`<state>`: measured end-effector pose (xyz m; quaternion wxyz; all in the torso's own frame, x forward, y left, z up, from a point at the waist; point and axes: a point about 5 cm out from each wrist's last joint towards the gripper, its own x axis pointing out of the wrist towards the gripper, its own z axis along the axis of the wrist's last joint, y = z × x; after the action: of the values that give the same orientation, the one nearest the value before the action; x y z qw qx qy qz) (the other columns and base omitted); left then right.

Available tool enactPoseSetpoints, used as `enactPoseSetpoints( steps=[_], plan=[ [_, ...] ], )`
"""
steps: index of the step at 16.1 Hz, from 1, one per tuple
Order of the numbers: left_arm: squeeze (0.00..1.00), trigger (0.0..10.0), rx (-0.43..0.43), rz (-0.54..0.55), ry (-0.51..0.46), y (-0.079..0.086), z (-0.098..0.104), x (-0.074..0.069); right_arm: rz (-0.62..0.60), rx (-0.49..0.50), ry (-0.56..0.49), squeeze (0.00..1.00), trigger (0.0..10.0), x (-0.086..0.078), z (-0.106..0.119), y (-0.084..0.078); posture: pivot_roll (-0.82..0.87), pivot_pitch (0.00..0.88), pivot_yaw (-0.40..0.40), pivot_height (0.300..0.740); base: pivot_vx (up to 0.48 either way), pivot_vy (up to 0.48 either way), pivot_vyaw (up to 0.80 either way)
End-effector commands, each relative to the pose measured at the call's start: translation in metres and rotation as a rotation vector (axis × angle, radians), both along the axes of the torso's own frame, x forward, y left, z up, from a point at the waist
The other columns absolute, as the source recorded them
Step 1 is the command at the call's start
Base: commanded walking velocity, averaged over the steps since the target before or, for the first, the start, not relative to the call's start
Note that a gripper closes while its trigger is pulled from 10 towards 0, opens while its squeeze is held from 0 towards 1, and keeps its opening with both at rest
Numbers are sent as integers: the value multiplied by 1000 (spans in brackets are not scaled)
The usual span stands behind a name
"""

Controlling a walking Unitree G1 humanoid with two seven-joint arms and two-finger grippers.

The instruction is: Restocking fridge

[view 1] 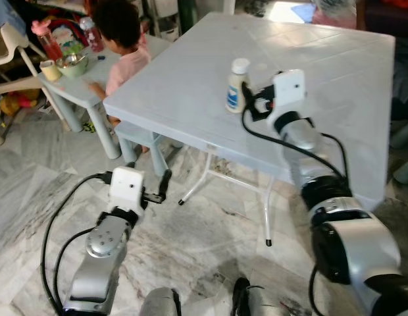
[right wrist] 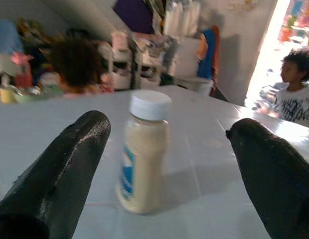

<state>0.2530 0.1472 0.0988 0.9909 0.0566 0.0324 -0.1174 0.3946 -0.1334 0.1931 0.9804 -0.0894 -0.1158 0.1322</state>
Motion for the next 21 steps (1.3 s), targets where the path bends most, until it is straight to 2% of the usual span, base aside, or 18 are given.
enactPoseSetpoints(
  steps=[1, 3, 4, 7, 10, 12, 15, 17, 21],
  plan=[
    [0, 10000, 8, 20, -8, 5, 3, -2, 33, 14, -56, 0, 10000, -5, 4, 6, 195, 94, 84, 740, 0, 0, 0],
    [0, 10000, 6, 58, -28, 11, 5, -4, 38, 24, -98, 0, 10000, -22, -7, 6, 180, 90, 83, 740, 0, 0, 0],
    [0, 10000, 11, 92, -46, 16, 6, -5, 20, 18, -140, 0, 10000, -38, -12, 4, 170, 85, 82, 740, 0, 0, 0],
    [0, 10000, 9, 170, -109, 25, 12, -4, -48, 34, -151, 0, 10000, -74, -27, 0, 143, 67, 85, 740, 0, 206, 0],
    [0, 10000, -1, 194, -115, 27, 9, -4, -144, 36, -78, 0, 10000, -103, -45, -13, 106, 24, 93, 740, 181, 346, 0],
    [0, 10000, -7, 203, -115, 27, 9, -1, -155, 16, -61, 0, 10000, -108, -43, -21, 91, 21, 104, 740, 270, 398, 0],
    [0, 10000, 10, 157, -142, 21, 16, 7, -95, -26, -21, 0, 10000, -101, -37, -28, 99, 62, 90, 740, 283, 389, -471],
    [0, 10000, 41, 168, -150, 25, 17, 7, -98, -15, -15, 0, 10000, -99, -33, -23, 115, 67, 79, 740, 291, 131, -800],
    [0, 10000, 33, 192, -164, 28, 21, 5, -143, 27, -5, 0, 10000, -103, -34, -17, 125, 54, 54, 740, 0, 0, -800]
  ],
)
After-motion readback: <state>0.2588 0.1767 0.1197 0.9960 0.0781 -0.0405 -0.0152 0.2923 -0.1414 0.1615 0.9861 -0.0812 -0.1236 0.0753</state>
